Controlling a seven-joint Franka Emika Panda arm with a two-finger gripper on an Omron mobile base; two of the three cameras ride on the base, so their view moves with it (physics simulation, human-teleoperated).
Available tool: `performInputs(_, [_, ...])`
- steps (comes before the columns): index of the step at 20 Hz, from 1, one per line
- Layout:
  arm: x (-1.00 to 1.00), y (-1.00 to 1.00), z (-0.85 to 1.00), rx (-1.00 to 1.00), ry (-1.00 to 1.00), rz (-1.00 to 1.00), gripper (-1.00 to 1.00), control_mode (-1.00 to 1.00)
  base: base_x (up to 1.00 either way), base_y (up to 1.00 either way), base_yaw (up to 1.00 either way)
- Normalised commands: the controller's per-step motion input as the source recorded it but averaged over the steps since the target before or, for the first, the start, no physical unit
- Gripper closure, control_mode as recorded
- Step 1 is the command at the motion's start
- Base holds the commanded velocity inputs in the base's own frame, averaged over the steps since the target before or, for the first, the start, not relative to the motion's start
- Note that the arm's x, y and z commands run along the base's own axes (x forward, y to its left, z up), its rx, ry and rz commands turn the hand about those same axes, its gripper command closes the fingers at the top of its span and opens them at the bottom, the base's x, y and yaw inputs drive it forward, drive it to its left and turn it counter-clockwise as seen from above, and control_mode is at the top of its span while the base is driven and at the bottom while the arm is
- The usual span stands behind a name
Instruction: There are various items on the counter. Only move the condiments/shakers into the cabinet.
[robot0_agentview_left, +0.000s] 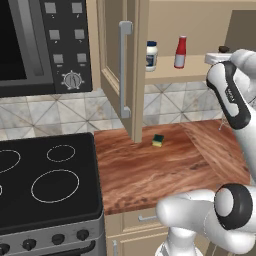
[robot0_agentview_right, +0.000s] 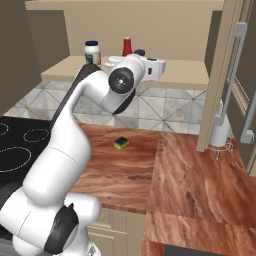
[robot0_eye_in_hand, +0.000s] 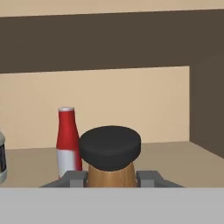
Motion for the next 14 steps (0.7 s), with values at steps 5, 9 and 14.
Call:
performInputs(5, [0.4,-0.06,-0.27,-0.01,0.0,0.0,1.0,-1.0,0.0,0.0,0.0])
performInputs(9, [0.4,-0.02,-0.21,-0.01,0.0,0.0,1.0,-1.0,0.0,0.0,0.0])
performInputs(14, [0.43,-0.02,-0.08,-0.02,0.0,0.0,1.0,-1.0,0.0,0.0,0.0])
